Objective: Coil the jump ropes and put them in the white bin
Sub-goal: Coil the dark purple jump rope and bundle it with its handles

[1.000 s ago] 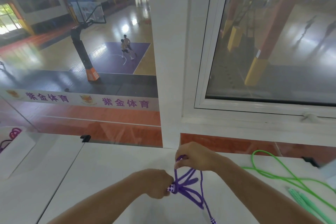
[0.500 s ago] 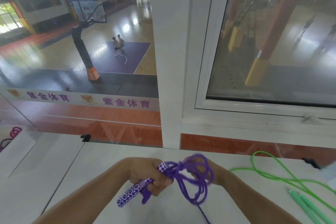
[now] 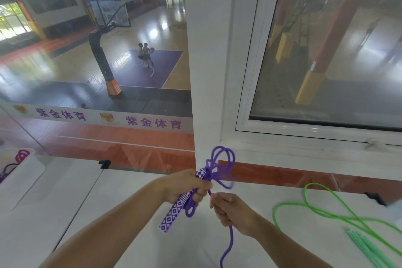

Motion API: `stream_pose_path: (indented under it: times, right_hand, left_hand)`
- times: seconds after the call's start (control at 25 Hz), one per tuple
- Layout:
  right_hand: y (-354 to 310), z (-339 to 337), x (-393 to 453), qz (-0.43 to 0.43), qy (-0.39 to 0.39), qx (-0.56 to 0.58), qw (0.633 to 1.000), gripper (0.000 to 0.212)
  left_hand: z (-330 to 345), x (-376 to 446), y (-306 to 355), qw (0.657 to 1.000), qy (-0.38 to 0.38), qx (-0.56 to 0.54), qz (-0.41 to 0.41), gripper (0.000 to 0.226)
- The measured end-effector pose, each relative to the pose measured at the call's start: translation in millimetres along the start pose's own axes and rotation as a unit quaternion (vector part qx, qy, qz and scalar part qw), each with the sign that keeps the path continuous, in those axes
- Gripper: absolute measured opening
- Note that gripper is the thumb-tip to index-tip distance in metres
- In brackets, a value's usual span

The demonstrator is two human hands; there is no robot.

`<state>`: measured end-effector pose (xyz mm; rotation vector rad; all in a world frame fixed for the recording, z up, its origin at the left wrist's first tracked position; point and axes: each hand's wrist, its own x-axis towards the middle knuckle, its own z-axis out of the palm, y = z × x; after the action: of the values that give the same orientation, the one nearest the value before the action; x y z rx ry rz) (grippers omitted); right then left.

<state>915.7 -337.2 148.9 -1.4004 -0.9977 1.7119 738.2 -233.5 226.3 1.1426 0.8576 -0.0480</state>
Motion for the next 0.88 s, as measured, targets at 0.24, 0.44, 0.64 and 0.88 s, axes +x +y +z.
stream_pose_path:
  times: [0.24, 0.44, 0.64, 0.88]
  right_hand:
    - [-26, 3, -16, -0.092, 0.01, -0.591, 0.801, 0.031]
    - [-87, -13, -35, -0.161, -0.01, -0.667, 0.728, 0.027]
    - [-110, -37, -28, -0.163, -0.034, -0.485, 0.858, 0.016]
    - [-78, -41, -35, -0.241, -0.089, -0.189, 0.948, 0.029]
  left_hand:
    - [10, 31, -16, 0.865, 0.172, 0.469, -0.043, 0.019]
    - [22, 22, -20, 0.677, 0.17, 0.715, -0.047, 0.027]
    - [39, -2, -11, 0.668, 0.024, 0.724, 0.167, 0.019]
    - [39, -22, 5, 0.878, 0.183, 0.375, 0.235, 0.016]
